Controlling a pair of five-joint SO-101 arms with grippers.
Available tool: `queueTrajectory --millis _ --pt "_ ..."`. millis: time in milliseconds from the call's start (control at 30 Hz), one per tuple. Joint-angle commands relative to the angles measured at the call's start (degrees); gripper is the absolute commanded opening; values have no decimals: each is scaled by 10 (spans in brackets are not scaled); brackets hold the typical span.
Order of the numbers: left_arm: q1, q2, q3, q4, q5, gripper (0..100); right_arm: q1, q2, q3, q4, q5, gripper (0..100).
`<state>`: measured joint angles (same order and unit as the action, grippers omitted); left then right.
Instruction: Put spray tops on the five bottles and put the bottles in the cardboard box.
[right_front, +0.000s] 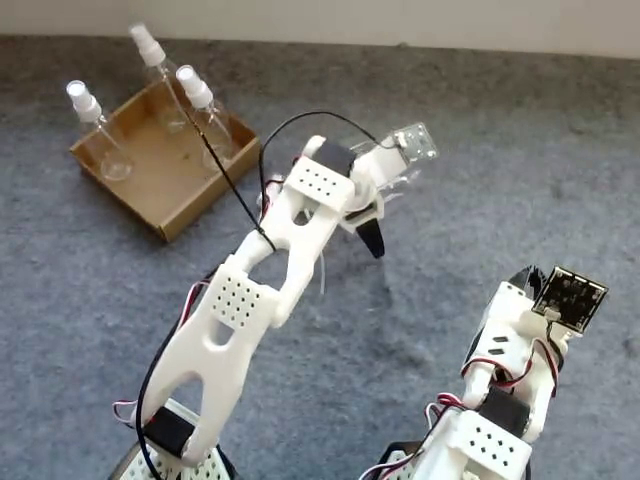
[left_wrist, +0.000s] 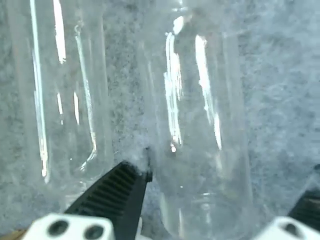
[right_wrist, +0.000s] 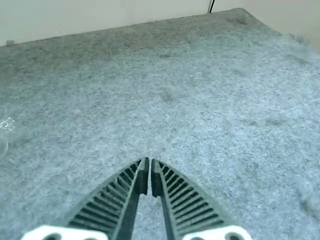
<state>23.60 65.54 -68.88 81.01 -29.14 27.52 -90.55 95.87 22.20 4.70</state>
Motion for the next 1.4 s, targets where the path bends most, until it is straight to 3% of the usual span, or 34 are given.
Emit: queueTrajectory --millis 0,333,500,700,1000,1367 --pt "-1 -24 -3 -7 -5 412 -11 -4 82 5 5 12" --pt "-2 -26 -7 -5 -5 135 -11 -3 82 5 5 12" --pt "0 -29 -7 2 -5 127 -11 -3 82 5 5 12" --pt "9 -31 -15 71 -5 126 -11 -2 82 5 5 12" --pt "8 -27 -234 199 -4 126 -11 -2 82 5 5 12" --pt "3 -63 -262 203 -1 126 -11 -1 82 5 5 12"
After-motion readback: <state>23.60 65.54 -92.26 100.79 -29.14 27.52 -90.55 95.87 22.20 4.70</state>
